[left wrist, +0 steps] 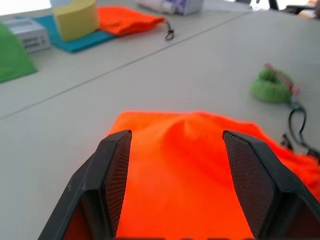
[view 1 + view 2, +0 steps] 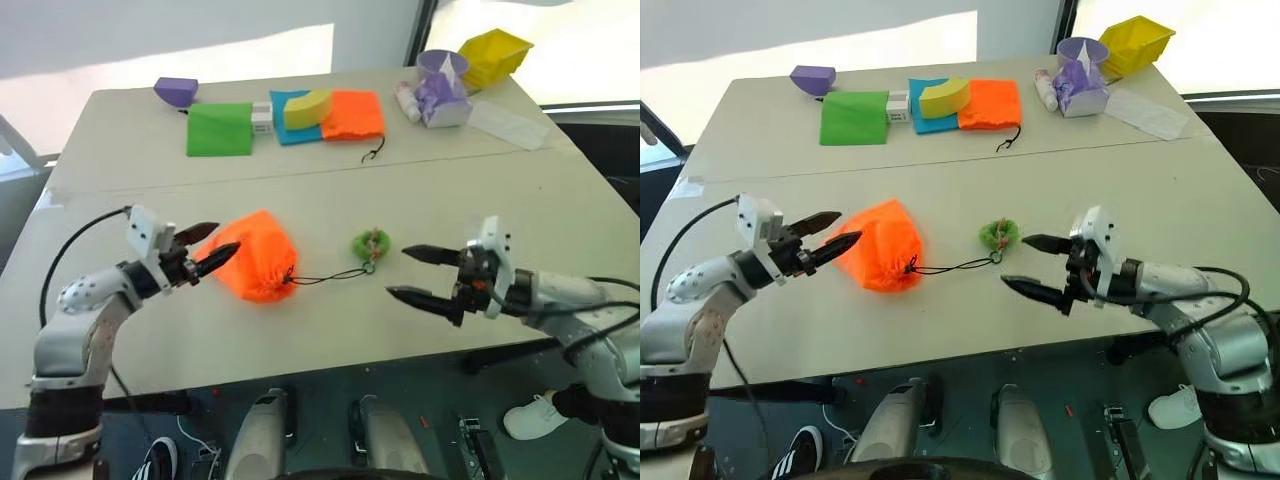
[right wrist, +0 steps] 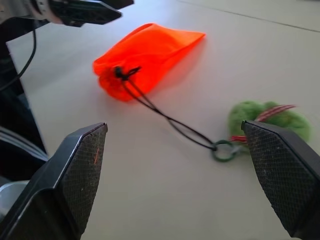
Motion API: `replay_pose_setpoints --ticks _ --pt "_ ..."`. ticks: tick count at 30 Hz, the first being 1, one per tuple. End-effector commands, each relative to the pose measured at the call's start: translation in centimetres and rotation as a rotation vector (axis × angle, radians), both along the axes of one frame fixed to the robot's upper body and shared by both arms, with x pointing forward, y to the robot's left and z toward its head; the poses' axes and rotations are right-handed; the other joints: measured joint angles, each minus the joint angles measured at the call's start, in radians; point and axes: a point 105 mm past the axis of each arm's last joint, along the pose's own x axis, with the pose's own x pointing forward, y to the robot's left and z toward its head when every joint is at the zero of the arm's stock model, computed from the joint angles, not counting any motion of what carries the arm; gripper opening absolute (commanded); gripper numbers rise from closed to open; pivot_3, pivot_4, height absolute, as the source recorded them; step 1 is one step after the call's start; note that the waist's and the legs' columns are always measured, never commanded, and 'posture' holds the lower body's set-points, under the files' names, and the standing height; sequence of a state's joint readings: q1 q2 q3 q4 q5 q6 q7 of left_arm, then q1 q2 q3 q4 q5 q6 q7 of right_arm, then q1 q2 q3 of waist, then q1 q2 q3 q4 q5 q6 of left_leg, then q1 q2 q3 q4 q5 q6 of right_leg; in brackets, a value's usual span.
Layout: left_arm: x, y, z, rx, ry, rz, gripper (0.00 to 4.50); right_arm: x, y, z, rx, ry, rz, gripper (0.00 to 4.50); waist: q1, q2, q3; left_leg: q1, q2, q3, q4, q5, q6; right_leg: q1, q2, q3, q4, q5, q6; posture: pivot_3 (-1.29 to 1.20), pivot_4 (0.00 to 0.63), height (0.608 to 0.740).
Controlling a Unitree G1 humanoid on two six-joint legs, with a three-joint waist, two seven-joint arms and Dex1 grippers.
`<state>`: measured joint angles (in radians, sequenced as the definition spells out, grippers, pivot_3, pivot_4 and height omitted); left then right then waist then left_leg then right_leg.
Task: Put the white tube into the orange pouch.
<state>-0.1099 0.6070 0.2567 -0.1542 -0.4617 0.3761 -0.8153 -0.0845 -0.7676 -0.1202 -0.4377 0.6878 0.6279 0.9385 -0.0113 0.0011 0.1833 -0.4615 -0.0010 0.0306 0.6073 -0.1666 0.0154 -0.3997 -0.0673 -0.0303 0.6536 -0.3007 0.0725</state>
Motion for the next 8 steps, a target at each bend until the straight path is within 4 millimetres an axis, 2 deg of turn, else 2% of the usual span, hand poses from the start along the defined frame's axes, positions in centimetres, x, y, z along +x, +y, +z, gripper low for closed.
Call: replay_pose_setpoints --ticks 1,5,8 --pt "-1.0 1.6 0.3 0.012 -0.043 0.072 3.11 -0.4 0.5 0.1 -0.009 -0.056 0.017 4.49 0.0 0.0 0.0 0.0 0.0 0.0 0.0 -0.001 -0.001 0.001 -0.001 0.0 -0.002 0.0 0.0 0.0 0.15 0.74" --pt "-2.7 2.3 -0.9 0.041 -0.002 0.086 3.11 -1.0 1.2 -0.7 -0.035 -0.07 0.063 4.49 -0.002 0.0 0.0 0.0 0.0 0.004 -0.002 -0.001 -0.002 0.001 -0.012 -0.009 -0.008 0.006 -0.002 0.0 0.15 0.74" --pt "-3.4 3.4 -1.4 0.042 0.015 0.102 3.11 -0.5 0.9 -1.1 -0.035 -0.054 0.046 4.49 -0.002 0.0 0.0 0.0 0.0 0.007 -0.002 -0.002 -0.001 -0.002 -0.021 -0.017 -0.009 0.007 -0.004 0.0 0.15 0.74"
